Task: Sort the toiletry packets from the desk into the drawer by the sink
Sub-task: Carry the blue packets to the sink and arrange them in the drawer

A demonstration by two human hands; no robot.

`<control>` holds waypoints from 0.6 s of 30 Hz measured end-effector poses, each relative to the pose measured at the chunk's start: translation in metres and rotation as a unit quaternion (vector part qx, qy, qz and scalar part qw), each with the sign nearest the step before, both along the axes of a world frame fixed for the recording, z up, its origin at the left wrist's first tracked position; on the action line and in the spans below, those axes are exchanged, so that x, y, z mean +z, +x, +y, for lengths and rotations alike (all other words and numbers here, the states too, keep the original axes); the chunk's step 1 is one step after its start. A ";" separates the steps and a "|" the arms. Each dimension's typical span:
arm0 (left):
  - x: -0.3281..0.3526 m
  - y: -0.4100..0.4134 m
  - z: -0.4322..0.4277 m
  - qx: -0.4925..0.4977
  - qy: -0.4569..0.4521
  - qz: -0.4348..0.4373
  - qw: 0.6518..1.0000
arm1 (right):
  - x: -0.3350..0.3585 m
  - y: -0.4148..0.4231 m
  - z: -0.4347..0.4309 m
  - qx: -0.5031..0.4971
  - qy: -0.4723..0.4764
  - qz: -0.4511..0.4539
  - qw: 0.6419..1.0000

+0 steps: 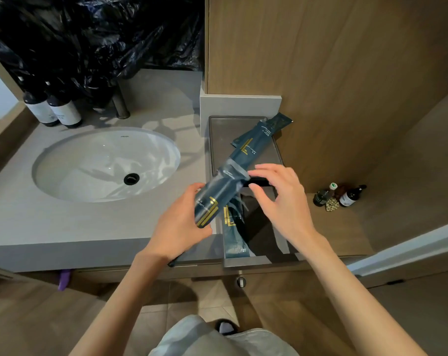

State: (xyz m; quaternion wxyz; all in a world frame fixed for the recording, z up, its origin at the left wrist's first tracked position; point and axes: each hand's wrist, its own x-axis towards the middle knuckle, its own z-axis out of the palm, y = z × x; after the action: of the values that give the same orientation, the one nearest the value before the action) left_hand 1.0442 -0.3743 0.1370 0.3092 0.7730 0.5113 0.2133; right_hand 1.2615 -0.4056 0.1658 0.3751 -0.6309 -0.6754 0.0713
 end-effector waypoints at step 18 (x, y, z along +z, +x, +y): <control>0.024 0.029 0.015 -0.098 0.390 0.193 0.895 | 0.004 0.026 -0.019 0.074 -0.218 0.070 0.971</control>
State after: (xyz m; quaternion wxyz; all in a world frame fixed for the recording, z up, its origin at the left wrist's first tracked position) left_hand 1.0729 -0.3595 0.1613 -0.1024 0.9035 0.3585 0.2112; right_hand 1.2880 -0.4243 0.1696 0.2687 -0.6388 -0.6608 0.2884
